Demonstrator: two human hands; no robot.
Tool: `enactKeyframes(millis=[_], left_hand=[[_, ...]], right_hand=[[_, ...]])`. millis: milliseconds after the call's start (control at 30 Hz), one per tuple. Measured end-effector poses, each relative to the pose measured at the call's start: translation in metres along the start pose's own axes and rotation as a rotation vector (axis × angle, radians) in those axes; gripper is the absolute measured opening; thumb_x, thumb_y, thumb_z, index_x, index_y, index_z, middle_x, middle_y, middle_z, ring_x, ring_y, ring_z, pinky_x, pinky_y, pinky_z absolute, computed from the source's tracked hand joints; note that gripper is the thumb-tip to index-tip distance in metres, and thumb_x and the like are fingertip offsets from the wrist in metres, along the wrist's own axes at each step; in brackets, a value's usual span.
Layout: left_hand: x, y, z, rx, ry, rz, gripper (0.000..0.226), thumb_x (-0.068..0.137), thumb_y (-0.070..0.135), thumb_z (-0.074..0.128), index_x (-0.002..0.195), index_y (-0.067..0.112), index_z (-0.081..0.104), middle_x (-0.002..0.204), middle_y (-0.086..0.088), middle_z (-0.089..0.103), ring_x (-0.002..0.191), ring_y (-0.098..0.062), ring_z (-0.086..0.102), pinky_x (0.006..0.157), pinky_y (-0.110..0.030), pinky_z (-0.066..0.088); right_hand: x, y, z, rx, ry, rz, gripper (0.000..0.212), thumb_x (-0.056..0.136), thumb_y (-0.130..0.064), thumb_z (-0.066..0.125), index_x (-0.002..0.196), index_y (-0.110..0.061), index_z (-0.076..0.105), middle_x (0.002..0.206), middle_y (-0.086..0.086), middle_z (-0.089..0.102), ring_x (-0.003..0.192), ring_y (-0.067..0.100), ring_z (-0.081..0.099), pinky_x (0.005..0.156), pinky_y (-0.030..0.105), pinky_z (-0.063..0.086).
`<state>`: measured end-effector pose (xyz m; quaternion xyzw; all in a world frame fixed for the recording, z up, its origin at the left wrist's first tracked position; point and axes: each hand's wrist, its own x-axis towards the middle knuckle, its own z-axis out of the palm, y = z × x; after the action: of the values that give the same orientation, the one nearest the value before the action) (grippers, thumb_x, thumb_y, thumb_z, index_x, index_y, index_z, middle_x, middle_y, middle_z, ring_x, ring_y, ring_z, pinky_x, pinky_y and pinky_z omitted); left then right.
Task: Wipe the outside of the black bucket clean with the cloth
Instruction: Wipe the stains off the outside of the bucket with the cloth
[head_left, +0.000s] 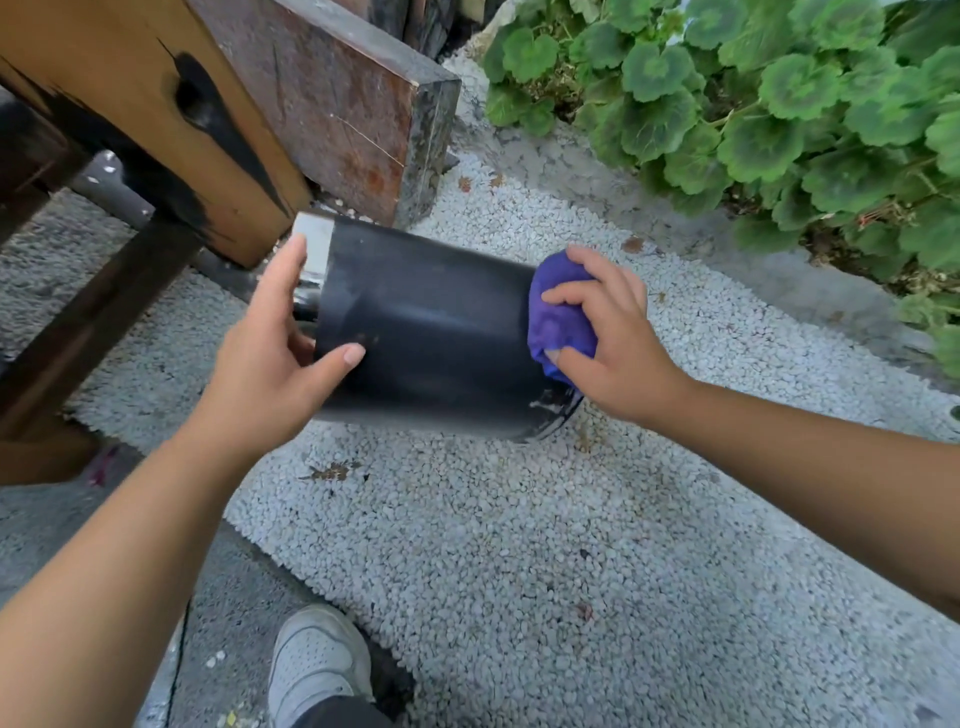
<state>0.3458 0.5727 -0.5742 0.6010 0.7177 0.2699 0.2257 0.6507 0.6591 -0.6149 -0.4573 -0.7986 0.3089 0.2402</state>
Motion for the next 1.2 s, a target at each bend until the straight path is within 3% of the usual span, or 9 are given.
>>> enactKeyframes(millis=[100,167,267,367,433,567,767,1000,1200], left_hand=[[0.006,0.012,0.002,-0.007,0.025,-0.004,0.095,0.081,0.025,0.078,0.149,0.044,0.014,0.099,0.062,0.038,0.071,0.014,0.053,0.061,-0.013,0.040],[0.007,0.021,0.001,0.010,0.045,0.017,0.094,0.080,0.030,0.078,0.147,0.047,0.015,0.106,0.062,0.031,0.078,0.021,0.053,0.063,-0.010,0.036],[0.015,0.030,0.001,0.066,0.015,-0.015,0.091,0.082,0.033,0.076,0.150,0.040,0.016,0.145,0.026,0.039,0.117,0.005,0.052,0.087,-0.017,0.038],[0.022,0.034,0.001,0.186,-0.005,0.048,0.087,0.087,0.028,0.071,0.154,0.016,0.017,0.164,-0.010,0.005,0.148,-0.019,0.015,0.111,-0.029,0.024],[0.023,0.032,-0.001,0.279,-0.022,0.138,0.084,0.086,0.030,0.070,0.152,0.010,0.023,0.162,-0.018,-0.012,0.149,-0.016,0.004,0.110,-0.033,0.024],[0.021,0.026,0.001,0.316,-0.013,0.116,0.081,0.081,0.040,0.073,0.147,0.011,0.036,0.165,-0.007,0.002,0.149,-0.016,0.009,0.110,-0.035,0.023],[0.028,0.033,0.004,0.270,0.006,-0.014,0.084,0.080,0.041,0.077,0.149,0.025,0.033,0.165,0.004,0.001,0.148,-0.011,0.011,0.106,-0.030,0.024],[0.041,0.048,0.017,0.308,-0.032,-0.018,0.084,0.080,0.042,0.076,0.150,0.026,0.033,0.165,0.002,0.000,0.147,-0.019,0.019,0.111,-0.045,0.030],[0.041,0.049,0.020,0.334,-0.023,-0.034,0.084,0.080,0.043,0.075,0.150,0.025,0.032,0.165,0.000,0.000,0.147,-0.022,0.021,0.112,-0.048,0.029]], right_hand=[[0.013,0.002,-0.010,0.031,0.038,0.061,0.043,0.076,-0.012,0.067,0.117,-0.022,0.059,0.146,-0.009,0.028,0.138,0.032,0.022,0.107,0.030,0.015],[0.020,0.005,-0.013,0.058,0.020,0.074,0.042,0.075,-0.019,0.063,0.114,-0.031,0.057,0.146,-0.009,0.031,0.139,0.031,0.024,0.106,0.029,0.015],[0.031,0.011,-0.008,0.084,-0.045,0.160,0.040,0.081,-0.017,0.068,0.116,-0.032,0.057,0.153,-0.001,0.031,0.142,0.028,0.024,0.107,0.027,0.016],[0.039,0.014,0.000,0.090,-0.065,0.241,0.039,0.088,-0.018,0.066,0.123,-0.030,0.056,0.157,-0.001,0.026,0.143,0.026,0.020,0.108,0.028,0.014],[0.045,0.016,0.003,0.092,-0.083,0.245,0.038,0.088,-0.025,0.066,0.123,-0.034,0.054,0.156,-0.002,0.026,0.142,0.027,0.019,0.105,0.028,0.014],[0.043,0.017,0.008,0.031,-0.118,0.186,0.051,0.080,-0.045,0.069,0.128,-0.035,0.051,0.157,-0.002,0.023,0.142,0.026,0.016,0.105,0.030,0.013],[0.037,0.027,0.005,0.055,-0.073,0.169,0.045,0.089,-0.026,0.065,0.132,-0.033,0.054,0.159,-0.002,0.025,0.145,0.023,0.021,0.109,0.026,0.013],[0.020,0.035,0.002,0.035,-0.028,0.198,0.046,0.089,-0.016,0.066,0.133,-0.026,0.056,0.160,0.004,0.026,0.145,0.029,0.025,0.112,0.025,0.014],[-0.011,0.034,0.012,-0.030,0.001,0.115,0.048,0.086,-0.004,0.065,0.131,-0.018,0.059,0.159,0.011,0.026,0.141,0.043,0.023,0.118,0.037,0.013]])
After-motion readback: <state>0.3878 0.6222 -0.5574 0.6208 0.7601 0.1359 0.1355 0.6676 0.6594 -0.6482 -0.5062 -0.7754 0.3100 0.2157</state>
